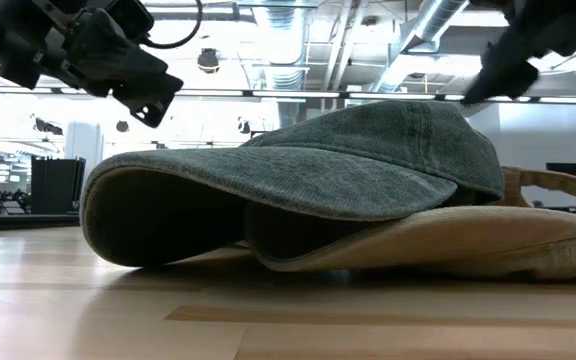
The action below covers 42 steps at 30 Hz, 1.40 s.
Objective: Pick & Place hat
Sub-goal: Put the bottom gray cap into the right transparent bin
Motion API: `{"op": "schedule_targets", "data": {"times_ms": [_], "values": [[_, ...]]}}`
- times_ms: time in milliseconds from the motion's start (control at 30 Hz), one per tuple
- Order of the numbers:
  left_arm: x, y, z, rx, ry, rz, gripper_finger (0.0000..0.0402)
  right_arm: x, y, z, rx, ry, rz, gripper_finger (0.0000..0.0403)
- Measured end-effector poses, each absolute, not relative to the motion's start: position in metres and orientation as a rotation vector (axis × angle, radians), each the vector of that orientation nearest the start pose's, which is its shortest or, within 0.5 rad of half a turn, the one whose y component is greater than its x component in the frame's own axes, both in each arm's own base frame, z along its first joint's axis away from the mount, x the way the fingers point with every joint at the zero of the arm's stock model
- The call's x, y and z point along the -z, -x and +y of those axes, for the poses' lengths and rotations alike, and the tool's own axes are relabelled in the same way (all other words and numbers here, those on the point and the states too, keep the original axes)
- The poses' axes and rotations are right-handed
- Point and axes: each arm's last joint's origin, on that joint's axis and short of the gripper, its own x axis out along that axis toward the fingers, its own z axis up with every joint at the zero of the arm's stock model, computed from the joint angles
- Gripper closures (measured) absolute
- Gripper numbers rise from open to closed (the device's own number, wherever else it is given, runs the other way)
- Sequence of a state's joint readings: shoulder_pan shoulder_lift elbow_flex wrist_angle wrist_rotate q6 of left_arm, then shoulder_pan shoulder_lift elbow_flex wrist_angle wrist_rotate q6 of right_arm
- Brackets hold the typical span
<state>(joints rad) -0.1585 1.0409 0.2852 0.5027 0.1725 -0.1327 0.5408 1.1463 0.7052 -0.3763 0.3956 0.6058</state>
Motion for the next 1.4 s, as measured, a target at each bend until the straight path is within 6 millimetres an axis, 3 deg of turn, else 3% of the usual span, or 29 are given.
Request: {"op": "schedule_targets", "data": {"times_ms": [300, 567, 933, 1067, 1400], "values": [[-0.187, -0.195, -0.047, 0.355, 0.132, 0.231, 0.0290, -0.209, -0.178, 0.114, 0.201, -0.325, 0.902, 0.0182], [-0.188, -0.195, -0.048, 0.331, 0.128, 0.222, 0.0290, -0.209, -0.180, 0.126, 0.210, -0.339, 0.801, 0.0182], [-0.188, -0.195, -0.048, 0.332, 0.136, 0.219, 0.0290, -0.194, -0.232, 0.149, 0.133, -0.168, 0.524, 0.0182], [-0.188, -0.195, -0.048, 0.330, 0.154, 0.224, 0.0290, -0.189, -0.250, 0.152, 0.147, -0.101, 0.535, 0.0182], [-0.188, -0.195, -0.048, 0.327, 0.186, 0.233, 0.0290, -0.203, -0.297, 0.167, 0.139, 0.121, 0.613, 0.0182]]}}
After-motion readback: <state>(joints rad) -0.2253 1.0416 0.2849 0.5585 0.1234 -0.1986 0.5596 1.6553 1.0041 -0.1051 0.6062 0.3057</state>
